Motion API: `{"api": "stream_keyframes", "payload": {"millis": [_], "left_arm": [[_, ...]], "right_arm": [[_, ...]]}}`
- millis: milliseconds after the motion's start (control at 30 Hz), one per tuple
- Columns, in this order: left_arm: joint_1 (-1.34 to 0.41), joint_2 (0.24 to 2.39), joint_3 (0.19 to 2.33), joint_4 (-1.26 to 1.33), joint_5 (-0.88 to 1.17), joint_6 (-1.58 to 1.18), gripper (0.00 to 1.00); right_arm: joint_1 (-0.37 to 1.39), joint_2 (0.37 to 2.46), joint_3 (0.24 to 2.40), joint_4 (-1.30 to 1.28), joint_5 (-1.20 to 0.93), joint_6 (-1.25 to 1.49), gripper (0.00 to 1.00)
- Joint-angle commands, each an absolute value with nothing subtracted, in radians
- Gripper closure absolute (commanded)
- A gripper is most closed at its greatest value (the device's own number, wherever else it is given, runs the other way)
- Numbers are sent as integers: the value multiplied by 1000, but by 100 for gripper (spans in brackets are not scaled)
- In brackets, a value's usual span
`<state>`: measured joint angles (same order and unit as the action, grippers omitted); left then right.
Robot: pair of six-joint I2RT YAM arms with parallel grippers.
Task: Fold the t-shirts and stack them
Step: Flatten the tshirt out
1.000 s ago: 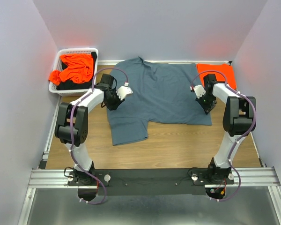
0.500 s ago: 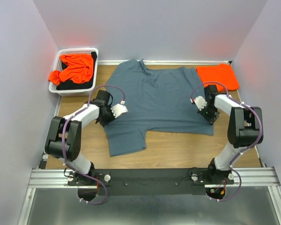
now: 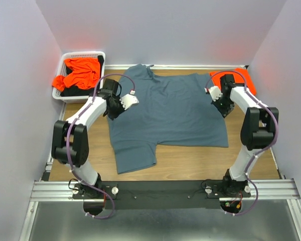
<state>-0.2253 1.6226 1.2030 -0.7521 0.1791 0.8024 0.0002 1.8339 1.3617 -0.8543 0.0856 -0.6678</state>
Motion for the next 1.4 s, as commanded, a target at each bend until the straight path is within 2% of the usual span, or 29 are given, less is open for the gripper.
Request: {"api": "stream_keyframes", "payload": {"millis": [0, 167, 400, 567, 800, 933, 1067, 1367], "left_arm": [[-212, 1756, 1261, -664, 209, 700, 83], [-199, 1828, 1241, -624, 156, 675, 82], [-198, 1752, 1013, -646, 132, 729, 83], [-199, 1665, 885, -692, 120, 749, 92], [-198, 1517, 871, -834, 124, 807, 93], [-196, 1542, 1029, -864, 208, 792, 85], [-196, 1623, 1147, -815, 247, 707, 83], [-195, 1713, 1125, -687, 212, 649, 83]], "right_arm": [[-2, 1956, 1439, -877, 34, -591, 92], [-2, 2006, 1433, -844, 54, -578, 93], [-2, 1974, 1301, -792, 87, -603, 93], [-2, 1898, 1192, -793, 77, -618, 93], [-2, 1706, 1017, -854, 107, -701, 94], [-2, 1699, 1130, -862, 66, -652, 93], [-2, 1810, 1288, -882, 18, -600, 93], [-2, 1968, 1425, -867, 14, -568, 93]]}}
